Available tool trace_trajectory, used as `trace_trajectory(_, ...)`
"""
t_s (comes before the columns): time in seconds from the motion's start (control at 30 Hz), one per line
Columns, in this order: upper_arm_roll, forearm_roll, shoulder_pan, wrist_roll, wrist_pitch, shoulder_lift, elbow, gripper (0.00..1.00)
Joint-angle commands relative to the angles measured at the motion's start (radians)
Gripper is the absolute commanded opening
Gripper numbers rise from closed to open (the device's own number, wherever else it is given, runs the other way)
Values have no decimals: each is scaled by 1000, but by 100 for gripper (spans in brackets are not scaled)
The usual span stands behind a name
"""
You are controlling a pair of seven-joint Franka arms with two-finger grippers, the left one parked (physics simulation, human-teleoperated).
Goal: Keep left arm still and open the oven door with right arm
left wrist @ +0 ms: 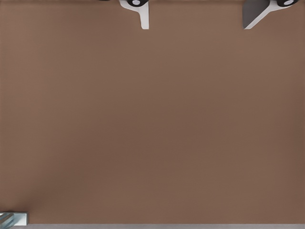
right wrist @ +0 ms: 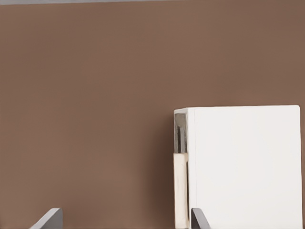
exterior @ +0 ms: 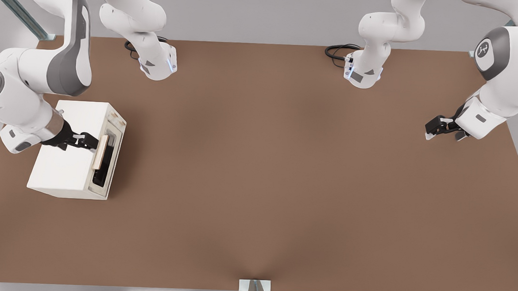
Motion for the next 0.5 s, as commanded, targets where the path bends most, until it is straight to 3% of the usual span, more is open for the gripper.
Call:
trace_trajectory(0.0, 1, 0, 5, 0, -18, -1, 1, 100)
trace_trajectory(0.07, 1, -11, 25, 10, -44, 15, -1, 100)
trace_trajectory(0.1, 5, -124, 82, 30, -47, 24, -8, 100)
trace_trajectory(0.27, 76, -400, 238, 477, -146, 88, -41, 99)
trace_trajectory(0.3, 76, -462, 284, 571, -149, 108, -57, 92)
trace_trajectory(0.37, 78, -540, 313, 682, -150, 125, -94, 62)
trace_trajectory(0.4, 82, -569, 321, 714, -164, 142, -97, 31)
trace_trajectory(0.43, 84, -591, 333, 744, -182, 153, -102, 12)
trace_trajectory(0.47, 85, -623, 340, 757, -208, 170, -102, 1)
